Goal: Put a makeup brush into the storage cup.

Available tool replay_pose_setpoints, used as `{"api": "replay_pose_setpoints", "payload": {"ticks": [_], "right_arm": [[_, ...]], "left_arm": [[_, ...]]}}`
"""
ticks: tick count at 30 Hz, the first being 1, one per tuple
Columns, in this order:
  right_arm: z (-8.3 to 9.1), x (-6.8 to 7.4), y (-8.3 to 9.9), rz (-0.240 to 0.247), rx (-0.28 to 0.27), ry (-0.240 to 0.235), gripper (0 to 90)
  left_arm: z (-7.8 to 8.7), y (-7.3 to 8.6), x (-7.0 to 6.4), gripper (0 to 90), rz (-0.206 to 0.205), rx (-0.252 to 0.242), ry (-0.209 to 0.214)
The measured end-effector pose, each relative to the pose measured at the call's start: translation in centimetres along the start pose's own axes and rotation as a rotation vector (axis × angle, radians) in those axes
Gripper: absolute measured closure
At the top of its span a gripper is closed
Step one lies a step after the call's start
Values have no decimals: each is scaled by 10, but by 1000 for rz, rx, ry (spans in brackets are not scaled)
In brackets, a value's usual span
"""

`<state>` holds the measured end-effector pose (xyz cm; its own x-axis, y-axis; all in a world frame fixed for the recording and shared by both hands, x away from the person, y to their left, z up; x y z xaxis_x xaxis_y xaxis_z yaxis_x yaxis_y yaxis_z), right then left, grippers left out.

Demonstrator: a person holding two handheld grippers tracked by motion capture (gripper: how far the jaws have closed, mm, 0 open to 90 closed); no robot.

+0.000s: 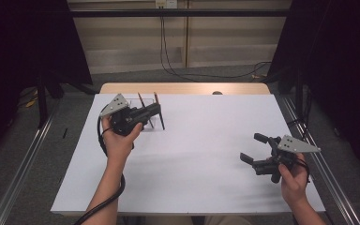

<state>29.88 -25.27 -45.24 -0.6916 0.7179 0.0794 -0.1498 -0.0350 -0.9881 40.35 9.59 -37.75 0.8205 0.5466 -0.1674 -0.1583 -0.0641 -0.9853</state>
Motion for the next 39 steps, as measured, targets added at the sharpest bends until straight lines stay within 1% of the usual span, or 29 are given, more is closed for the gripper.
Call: {"api": "replay_pose_setpoints", "payload": {"ticks": [8, 17, 27, 39], "right_arm": [[0, 0, 0, 2, -2, -1, 34], [0, 0, -1, 4, -3, -1, 34], [-1, 1, 0, 7, 0, -6, 34], [0, 1, -1, 10, -1, -6, 34]], "left_arm": [[1, -3, 8, 837, -8, 10, -25], [2, -11, 17, 837, -9, 3, -52], [2, -15, 25, 838, -20, 9, -75], [4, -19, 36, 837, -39, 11, -120]]}}
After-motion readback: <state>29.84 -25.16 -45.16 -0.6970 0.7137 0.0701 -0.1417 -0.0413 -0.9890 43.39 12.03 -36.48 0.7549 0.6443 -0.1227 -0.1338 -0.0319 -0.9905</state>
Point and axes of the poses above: each handheld gripper's, and its own axes: z roughly backward along the jaws, y roughly out of its underside, x roughly to its left, the point moved 7 cm from there along -z, roughly forward along the jaws, and after that the axes turned 5 degrees about -x, right-handed, at the moved point
